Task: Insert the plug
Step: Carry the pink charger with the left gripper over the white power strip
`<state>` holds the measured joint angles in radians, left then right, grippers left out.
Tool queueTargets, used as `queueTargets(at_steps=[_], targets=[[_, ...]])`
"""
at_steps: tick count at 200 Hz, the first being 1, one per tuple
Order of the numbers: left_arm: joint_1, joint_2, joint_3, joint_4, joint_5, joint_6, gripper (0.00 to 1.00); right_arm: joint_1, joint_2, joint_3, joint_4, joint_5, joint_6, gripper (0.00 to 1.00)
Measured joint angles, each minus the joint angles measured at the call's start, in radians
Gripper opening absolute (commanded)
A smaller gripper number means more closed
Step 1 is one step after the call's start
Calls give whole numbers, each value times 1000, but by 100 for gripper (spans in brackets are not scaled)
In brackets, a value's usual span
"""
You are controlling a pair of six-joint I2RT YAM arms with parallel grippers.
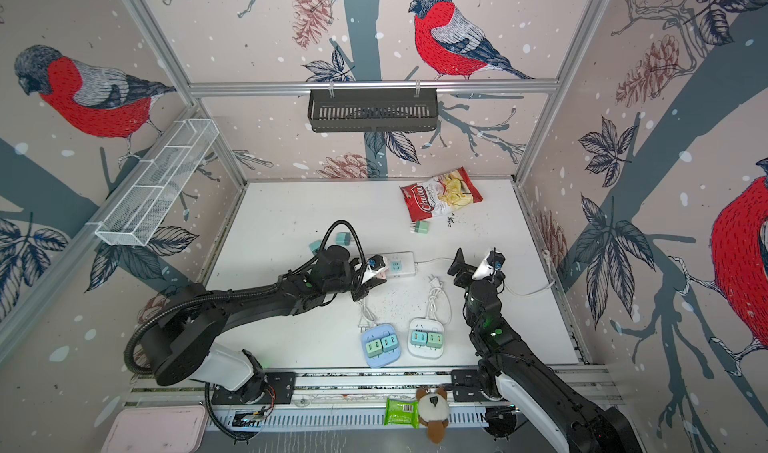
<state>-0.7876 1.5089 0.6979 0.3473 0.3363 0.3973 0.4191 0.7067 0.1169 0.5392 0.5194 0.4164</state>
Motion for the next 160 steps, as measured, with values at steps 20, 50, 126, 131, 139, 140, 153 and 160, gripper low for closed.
queueTargets(at_steps=[20,50,126,131,139,140,153,160], targets=[[0,20,15,-3,4,7,0,-16,7,0,0,-25,3,95],[0,54,42,-23,7,26,0,-24,10,0,0,-51,6,95],[38,161,182,-35,12,56,0,-41,19,1,0,-93,7,95],[38,169,192,-35,14,60,0,-42,19,1,0,-93,7,95],[41,184,211,-39,21,68,0,-43,21,1,0,-94,7,95],[41,187,214,-39,23,69,0,-43,21,1,0,-94,7,95],[43,209,240,-45,28,77,0,-47,25,1,0,-97,7,94],[45,221,253,-45,29,80,0,-48,28,1,0,-97,7,94]])
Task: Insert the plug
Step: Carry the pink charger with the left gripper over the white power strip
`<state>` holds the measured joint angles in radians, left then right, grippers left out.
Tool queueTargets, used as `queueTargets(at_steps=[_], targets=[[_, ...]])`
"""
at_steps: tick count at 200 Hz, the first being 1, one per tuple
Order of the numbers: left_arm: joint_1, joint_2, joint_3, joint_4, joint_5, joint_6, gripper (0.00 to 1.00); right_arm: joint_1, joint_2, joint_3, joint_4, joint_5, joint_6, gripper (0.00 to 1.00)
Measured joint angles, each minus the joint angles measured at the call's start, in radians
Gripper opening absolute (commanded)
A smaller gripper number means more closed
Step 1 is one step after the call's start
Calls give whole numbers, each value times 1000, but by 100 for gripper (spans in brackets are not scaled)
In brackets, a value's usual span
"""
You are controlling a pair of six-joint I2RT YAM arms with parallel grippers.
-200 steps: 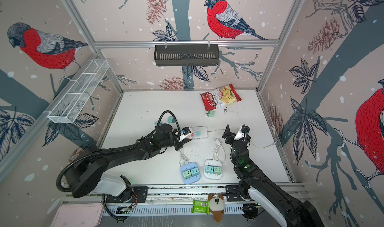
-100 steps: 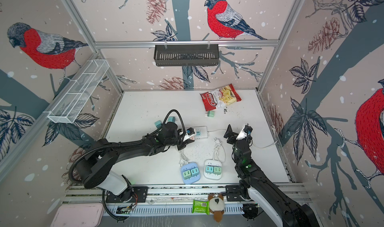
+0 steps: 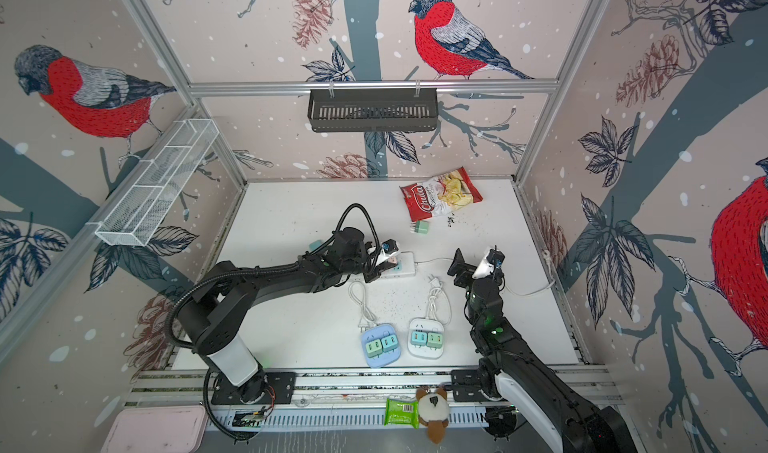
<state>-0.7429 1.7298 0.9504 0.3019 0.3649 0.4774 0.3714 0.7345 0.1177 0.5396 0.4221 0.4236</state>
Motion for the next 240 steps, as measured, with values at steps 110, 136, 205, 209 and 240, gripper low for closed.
queueTargets(at_steps=[110,136,205,209,240], targets=[[13,121,108,-48,5,38,0,-13,-19,-2,-1,-2,25,95],[13,141,126,-59,10,49,0,-16,-13,-2,-1,-2,25,95],[13,148,125,-59,58,62,0,-20,-13,-2,-1,-4,25,95],[13,147,124,-58,60,64,0,-21,-12,-2,-1,-5,25,95],[13,154,127,-59,68,76,0,-25,-12,-2,-1,-11,26,95]])
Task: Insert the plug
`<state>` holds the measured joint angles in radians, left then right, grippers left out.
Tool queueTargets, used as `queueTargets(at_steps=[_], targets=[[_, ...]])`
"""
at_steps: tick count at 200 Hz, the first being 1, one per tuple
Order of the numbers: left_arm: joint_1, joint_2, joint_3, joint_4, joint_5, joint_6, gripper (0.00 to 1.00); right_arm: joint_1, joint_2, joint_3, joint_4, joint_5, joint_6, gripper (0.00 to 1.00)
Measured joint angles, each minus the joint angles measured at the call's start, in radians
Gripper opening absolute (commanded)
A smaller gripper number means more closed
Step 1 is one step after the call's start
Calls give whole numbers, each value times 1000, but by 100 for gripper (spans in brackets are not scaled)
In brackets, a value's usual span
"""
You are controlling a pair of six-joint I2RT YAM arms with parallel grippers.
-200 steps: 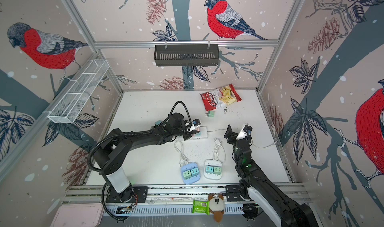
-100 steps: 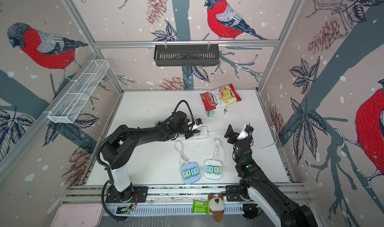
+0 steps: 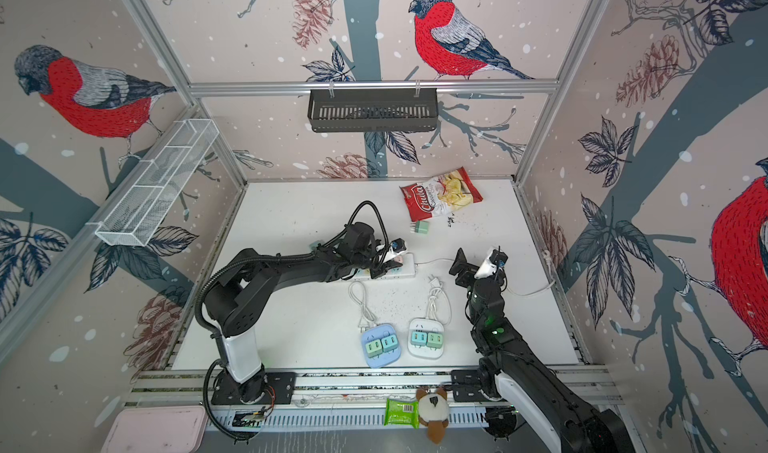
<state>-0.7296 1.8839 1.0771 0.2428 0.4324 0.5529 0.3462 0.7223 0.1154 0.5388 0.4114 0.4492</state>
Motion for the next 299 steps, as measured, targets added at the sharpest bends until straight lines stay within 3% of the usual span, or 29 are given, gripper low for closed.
queueTargets(at_steps=[187,201,206,209,251,277,299], targets=[[32,118,117,-48,125,-3,0,-8,30,6,-1,-21,4,96],[32,117,116,-47,123,-5,25,-11,34,9,0,-21,20,97],[32,115,116,-47,119,-6,86,-13,37,11,0,-20,19,98],[32,113,115,-47,117,-7,97,-13,39,11,-1,-20,19,98],[28,13,94,-111,69,-42,99,-48,51,20,-19,-7,56,100],[22,-159,38,-89,34,-85,99,-106,73,36,-49,-3,109,100],[26,-370,-94,-11,-10,-126,99,-145,103,67,-89,-28,132,100]])
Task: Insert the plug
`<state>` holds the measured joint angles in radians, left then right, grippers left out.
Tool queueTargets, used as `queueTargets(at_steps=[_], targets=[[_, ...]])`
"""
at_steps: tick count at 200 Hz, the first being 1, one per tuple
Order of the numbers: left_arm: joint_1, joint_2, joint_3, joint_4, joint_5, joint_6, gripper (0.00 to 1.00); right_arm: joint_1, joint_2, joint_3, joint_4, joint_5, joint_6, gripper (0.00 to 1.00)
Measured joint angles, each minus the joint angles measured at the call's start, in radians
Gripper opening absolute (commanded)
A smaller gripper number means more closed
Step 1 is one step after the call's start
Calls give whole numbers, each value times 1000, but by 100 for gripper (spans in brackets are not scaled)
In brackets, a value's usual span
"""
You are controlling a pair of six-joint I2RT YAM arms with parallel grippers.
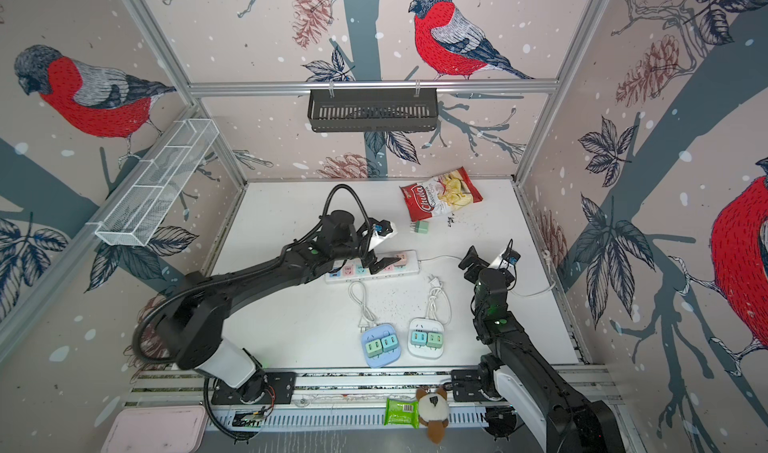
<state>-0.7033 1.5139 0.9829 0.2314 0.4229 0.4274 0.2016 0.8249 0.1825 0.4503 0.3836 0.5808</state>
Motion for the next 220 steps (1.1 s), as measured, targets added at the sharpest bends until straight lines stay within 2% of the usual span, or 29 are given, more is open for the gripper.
queueTargets(at_steps=[17,35,52,77,119,158,220], targets=[[27,-167,-148,105,-36,-47,99,-5,30,20,-15,-39,3,100],[100,-318,-299,196,-60,-106,99,-6,73,45,-25,-58,3,98],[163,-409,-385,232,-95,-170,99,1,111,72,-51,-66,7,95],[209,-496,-457,250,-155,-239,99,22,146,121,-99,-76,46,91],[218,-583,-513,265,-220,-298,99,147,241,237,-196,-97,103,88],[222,-562,-512,244,-341,-320,99,267,407,348,-235,-94,153,84],[228,-559,-506,220,-522,-322,99,333,724,552,-272,-120,180,78]])
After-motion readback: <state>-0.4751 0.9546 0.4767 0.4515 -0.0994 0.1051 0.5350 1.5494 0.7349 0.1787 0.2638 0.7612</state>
